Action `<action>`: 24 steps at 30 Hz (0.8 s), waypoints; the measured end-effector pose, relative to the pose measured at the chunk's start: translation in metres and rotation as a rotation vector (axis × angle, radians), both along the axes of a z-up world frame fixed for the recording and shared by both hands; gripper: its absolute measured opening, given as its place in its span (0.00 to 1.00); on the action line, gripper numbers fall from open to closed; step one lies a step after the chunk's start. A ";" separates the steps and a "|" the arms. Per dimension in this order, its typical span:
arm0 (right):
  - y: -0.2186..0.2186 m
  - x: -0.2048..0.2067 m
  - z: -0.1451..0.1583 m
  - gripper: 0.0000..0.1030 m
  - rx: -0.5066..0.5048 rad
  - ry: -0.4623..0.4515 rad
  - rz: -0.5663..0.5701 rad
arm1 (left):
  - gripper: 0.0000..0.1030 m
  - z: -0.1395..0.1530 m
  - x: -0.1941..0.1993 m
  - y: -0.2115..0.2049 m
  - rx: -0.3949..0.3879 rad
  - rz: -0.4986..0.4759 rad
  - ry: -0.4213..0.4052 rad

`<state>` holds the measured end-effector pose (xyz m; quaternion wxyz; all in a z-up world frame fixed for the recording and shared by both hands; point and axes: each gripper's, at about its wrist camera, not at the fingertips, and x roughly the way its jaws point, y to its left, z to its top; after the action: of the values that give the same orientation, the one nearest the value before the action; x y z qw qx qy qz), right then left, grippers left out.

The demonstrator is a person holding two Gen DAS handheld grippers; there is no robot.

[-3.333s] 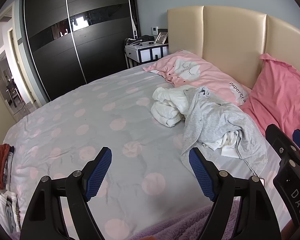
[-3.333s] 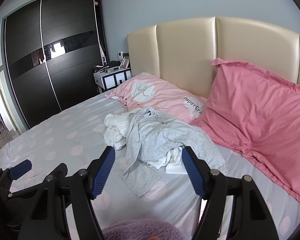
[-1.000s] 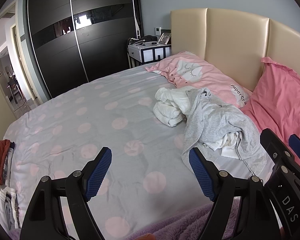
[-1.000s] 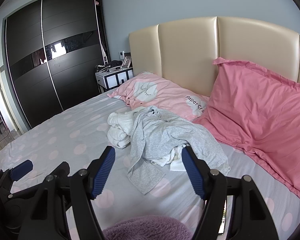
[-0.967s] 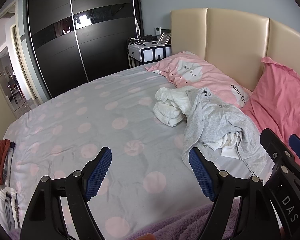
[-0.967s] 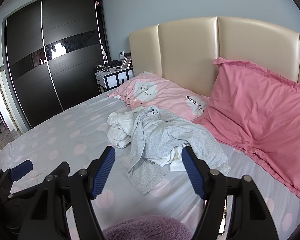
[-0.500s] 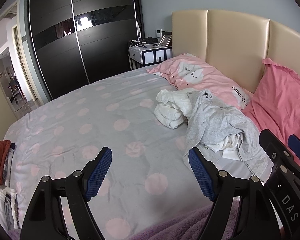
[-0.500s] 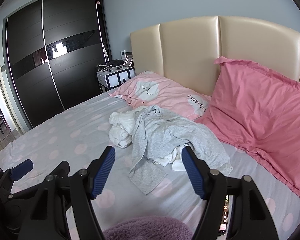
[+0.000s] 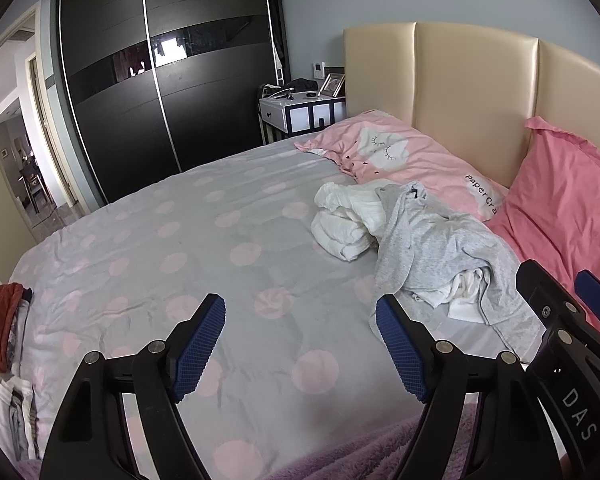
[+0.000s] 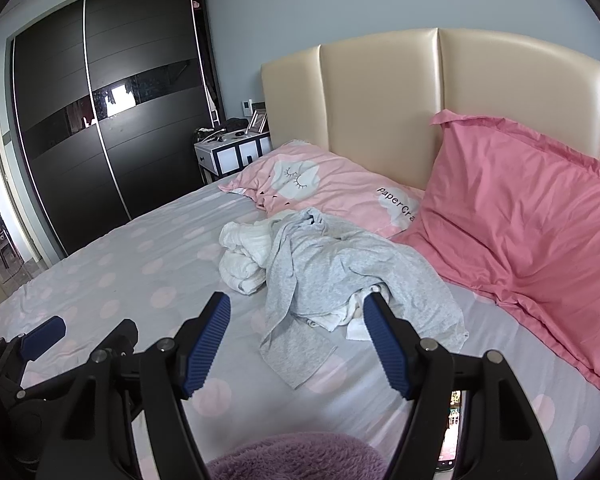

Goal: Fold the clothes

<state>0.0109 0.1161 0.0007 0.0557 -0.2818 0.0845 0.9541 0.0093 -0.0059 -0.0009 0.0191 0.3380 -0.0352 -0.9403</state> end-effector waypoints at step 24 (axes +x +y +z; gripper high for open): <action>0.023 -0.078 -0.023 0.66 -0.027 -0.117 0.052 | 0.77 -0.025 -0.074 -0.004 0.020 -0.040 -0.109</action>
<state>-0.0667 0.1393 -0.0224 0.0320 -0.3398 0.0867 0.9359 -0.0649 -0.0097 -0.0254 -0.0051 0.3883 -0.0338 -0.9209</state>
